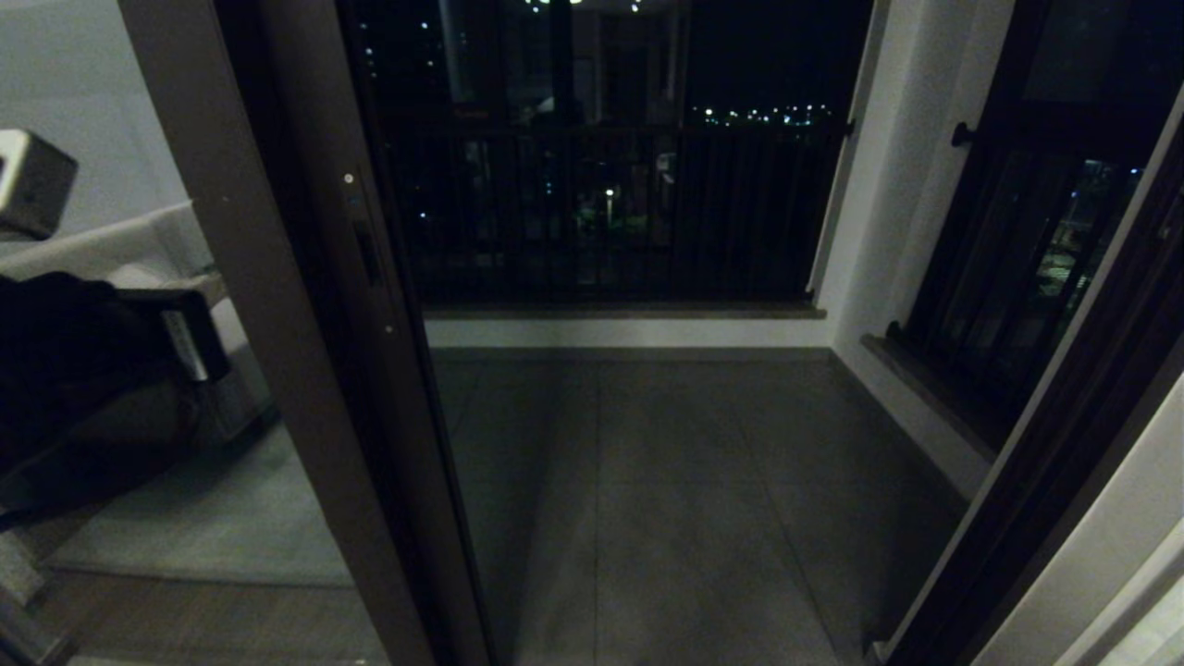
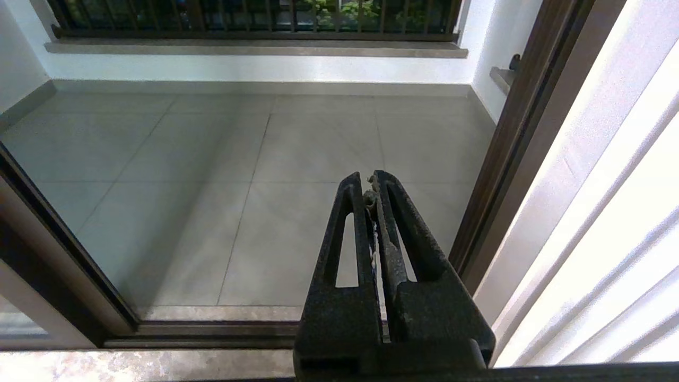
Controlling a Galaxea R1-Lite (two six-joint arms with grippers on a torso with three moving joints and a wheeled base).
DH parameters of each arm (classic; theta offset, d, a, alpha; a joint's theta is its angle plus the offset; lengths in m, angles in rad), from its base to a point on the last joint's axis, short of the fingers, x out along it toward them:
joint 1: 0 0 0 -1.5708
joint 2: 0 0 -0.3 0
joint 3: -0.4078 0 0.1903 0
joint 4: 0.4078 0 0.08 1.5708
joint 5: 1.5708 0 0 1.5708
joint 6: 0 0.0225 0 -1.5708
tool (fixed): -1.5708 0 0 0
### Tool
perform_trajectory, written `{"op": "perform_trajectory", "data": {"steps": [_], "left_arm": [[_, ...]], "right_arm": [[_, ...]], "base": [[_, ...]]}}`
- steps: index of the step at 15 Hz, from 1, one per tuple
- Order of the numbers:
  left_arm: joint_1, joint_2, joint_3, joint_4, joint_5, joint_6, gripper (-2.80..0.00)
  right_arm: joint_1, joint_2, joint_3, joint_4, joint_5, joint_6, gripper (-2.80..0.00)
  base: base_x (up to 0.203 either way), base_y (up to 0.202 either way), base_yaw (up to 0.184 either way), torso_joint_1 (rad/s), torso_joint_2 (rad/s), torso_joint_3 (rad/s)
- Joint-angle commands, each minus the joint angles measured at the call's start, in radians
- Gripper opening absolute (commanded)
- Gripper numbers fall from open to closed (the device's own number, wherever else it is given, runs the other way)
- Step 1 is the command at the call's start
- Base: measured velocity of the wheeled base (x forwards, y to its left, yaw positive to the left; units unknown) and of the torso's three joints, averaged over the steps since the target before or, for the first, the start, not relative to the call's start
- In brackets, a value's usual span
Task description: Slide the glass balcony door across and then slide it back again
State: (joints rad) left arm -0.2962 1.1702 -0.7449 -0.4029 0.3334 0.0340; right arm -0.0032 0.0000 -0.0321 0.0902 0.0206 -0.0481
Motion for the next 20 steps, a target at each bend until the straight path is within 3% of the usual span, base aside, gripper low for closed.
{"op": "perform_trajectory", "data": {"steps": [1, 3, 5, 7, 10, 14, 16, 17, 18, 20], "left_arm": [[-0.001, -0.333, 0.064, 0.173, -0.009, 0.002, -2.8], [0.007, -0.532, 0.09, 0.35, -0.025, 0.002, -2.8], [0.077, -0.691, 0.114, 0.484, -0.033, 0.001, -2.8], [0.192, -0.805, 0.128, 0.539, -0.039, 0.005, -2.8], [0.258, -0.951, 0.206, 0.584, -0.043, 0.014, -2.8], [0.284, -1.162, 0.532, 0.573, -0.126, 0.071, -2.8], [0.288, -1.169, 0.684, 0.433, -0.182, 0.061, -2.8], [0.289, -1.17, 0.716, 0.362, -0.281, 0.053, -2.8], [0.29, -1.171, 0.741, 0.373, -0.355, 0.045, -2.8], [0.29, -1.172, 0.742, 0.426, -0.366, 0.036, -2.8]], "right_arm": [[0.0, 0.002, 0.0, 0.0, 0.001, -0.001, -2.8], [0.0, 0.002, 0.0, 0.0, 0.001, -0.001, -2.8], [0.0, 0.002, 0.0, 0.0, 0.001, -0.001, -2.8], [0.0, 0.002, 0.0, 0.0, 0.001, -0.001, -2.8], [0.0, 0.002, 0.0, 0.0, 0.001, -0.001, -2.8], [0.0, 0.002, 0.0, 0.0, 0.001, -0.001, -2.8], [0.0, 0.002, 0.0, 0.0, 0.001, -0.001, -2.8], [0.0, 0.002, 0.0, 0.0, 0.001, -0.001, -2.8], [0.0, 0.0, 0.0, -0.001, 0.001, -0.002, -2.8], [0.0, 0.002, 0.0, -0.001, 0.001, -0.005, -2.8]], "base": [[0.0, 0.0, 0.0, 0.0, 0.0, 0.0], [0.0, 0.0, 0.0, 0.0, 0.0, 0.0], [0.0, 0.0, 0.0, 0.0, 0.0, 0.0], [0.0, 0.0, 0.0, 0.0, 0.0, 0.0], [0.0, 0.0, 0.0, 0.0, 0.0, 0.0], [0.0, 0.0, 0.0, 0.0, 0.0, 0.0], [0.0, 0.0, 0.0, 0.0, 0.0, 0.0], [0.0, 0.0, 0.0, 0.0, 0.0, 0.0], [0.0, 0.0, 0.0, 0.0, 0.0, 0.0], [0.0, 0.0, 0.0, 0.0, 0.0, 0.0]]}}
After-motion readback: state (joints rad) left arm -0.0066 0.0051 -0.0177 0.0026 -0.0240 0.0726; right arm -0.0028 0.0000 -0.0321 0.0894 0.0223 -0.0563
